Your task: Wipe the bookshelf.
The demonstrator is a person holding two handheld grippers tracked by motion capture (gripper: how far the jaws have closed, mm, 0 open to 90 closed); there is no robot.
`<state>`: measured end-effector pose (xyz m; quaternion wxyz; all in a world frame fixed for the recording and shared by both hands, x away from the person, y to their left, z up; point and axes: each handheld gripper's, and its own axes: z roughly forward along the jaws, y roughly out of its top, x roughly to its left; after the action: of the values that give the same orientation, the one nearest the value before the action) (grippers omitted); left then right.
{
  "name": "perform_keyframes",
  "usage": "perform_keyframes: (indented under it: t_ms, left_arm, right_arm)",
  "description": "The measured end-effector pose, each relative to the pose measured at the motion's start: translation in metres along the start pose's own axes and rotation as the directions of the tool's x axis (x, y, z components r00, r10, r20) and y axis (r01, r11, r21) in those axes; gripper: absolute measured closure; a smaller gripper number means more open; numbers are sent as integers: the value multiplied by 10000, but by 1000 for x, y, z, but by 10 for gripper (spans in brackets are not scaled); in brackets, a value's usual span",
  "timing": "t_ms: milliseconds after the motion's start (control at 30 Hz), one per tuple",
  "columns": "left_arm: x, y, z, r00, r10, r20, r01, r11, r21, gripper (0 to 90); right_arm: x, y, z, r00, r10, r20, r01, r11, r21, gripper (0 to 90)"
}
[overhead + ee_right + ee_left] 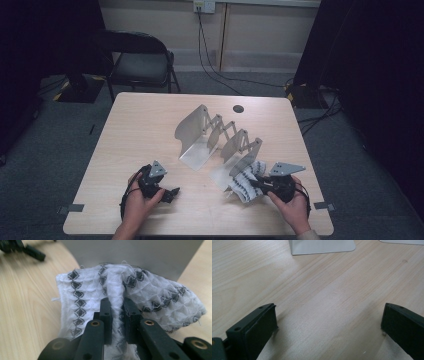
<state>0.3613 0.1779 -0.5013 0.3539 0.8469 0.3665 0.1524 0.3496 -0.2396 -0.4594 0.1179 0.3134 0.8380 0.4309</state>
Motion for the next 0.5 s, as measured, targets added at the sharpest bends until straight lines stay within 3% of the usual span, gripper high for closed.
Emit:
perform_keyframes:
  t_ms: [300, 500]
  left_arm:
    - [0, 0, 0, 10000, 1, -1, -1, 10000, 0, 0]
    - [0, 0, 0, 10000, 2, 0, -2, 10000, 0, 0]
  right_arm:
    - [3, -13, 19, 9999, 23, -127, -15, 9981, 613, 801]
    - [2, -15, 16, 9999, 64, -113, -58, 9982, 589, 802]
